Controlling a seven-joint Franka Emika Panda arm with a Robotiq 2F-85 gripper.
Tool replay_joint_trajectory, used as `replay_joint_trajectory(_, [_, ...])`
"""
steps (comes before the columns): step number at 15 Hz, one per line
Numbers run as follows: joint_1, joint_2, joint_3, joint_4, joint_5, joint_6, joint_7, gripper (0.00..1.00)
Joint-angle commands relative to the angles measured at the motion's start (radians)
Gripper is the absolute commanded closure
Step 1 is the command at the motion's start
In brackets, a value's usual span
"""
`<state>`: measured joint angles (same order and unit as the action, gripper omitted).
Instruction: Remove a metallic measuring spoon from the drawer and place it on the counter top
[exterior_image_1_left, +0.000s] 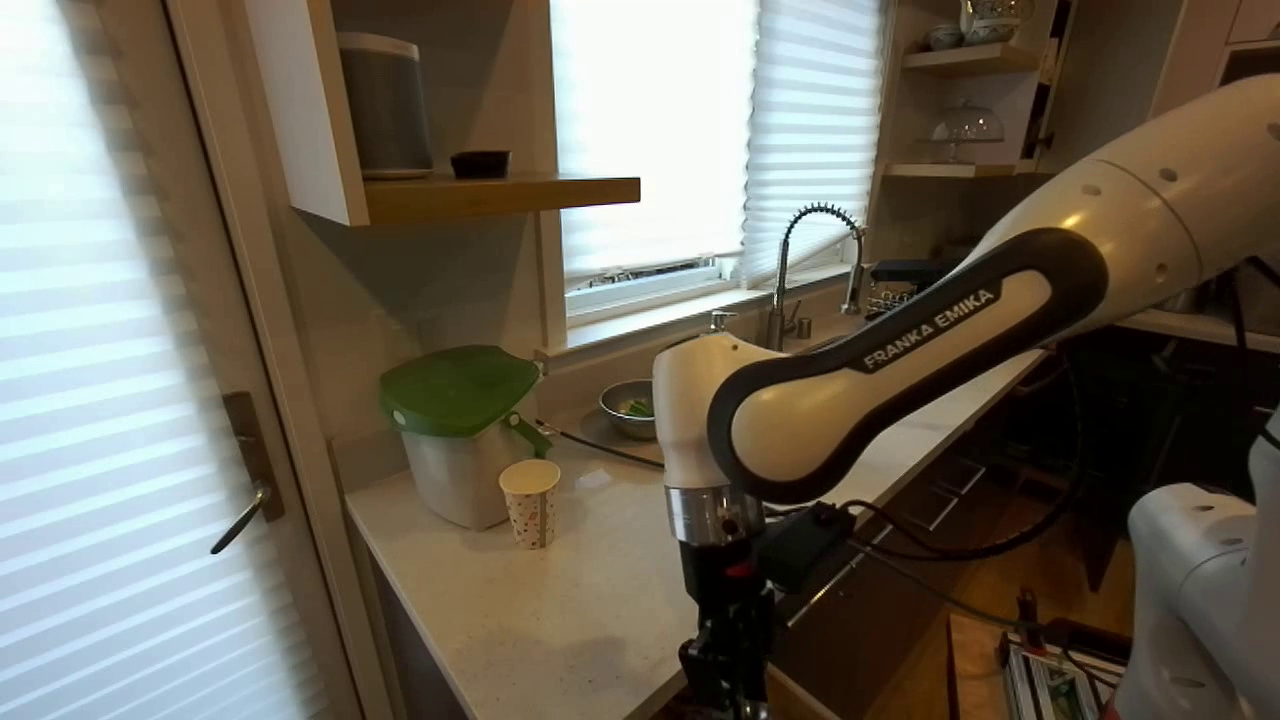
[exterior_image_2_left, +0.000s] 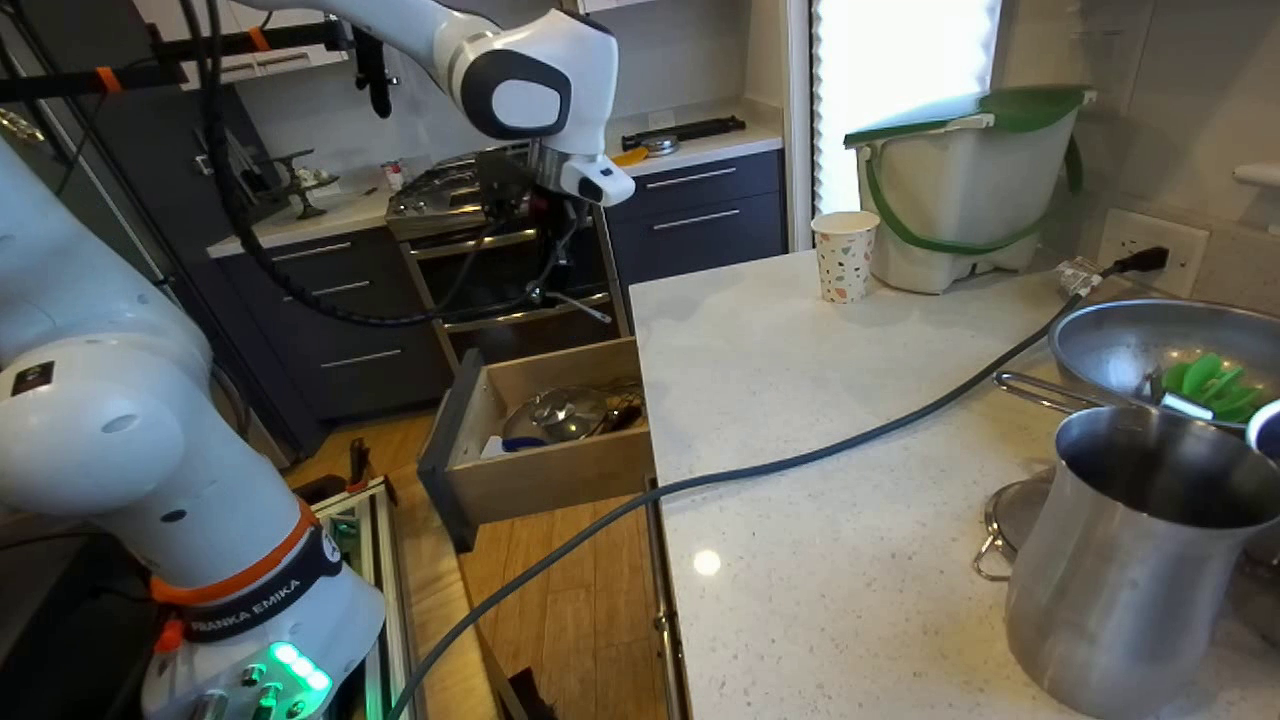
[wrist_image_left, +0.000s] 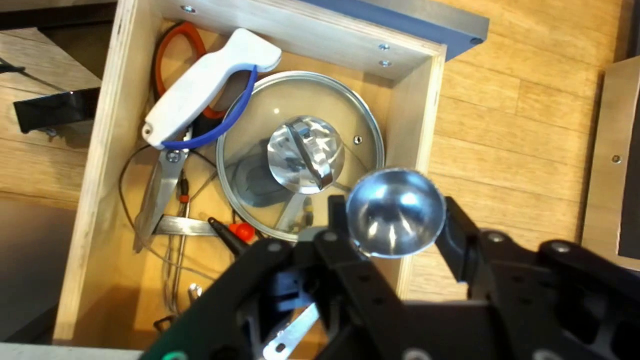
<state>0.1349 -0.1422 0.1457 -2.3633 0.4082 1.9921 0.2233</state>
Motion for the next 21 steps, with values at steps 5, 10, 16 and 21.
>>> replay_joint_trajectory(5, [-0.061,-0.147,-0.008,-0.01,-0.175,-0.047,0.153,0.78])
replay_joint_trajectory(10, [-0.122,-0.042,-0.015,0.004,-0.393,0.11,0.169,0.78])
replay_joint_trajectory(16, [-0.137,0.116,-0.053,0.012,-0.504,0.287,0.183,0.78])
replay_joint_trajectory(21, [-0.128,0.178,-0.086,0.007,-0.539,0.379,0.195,0.78])
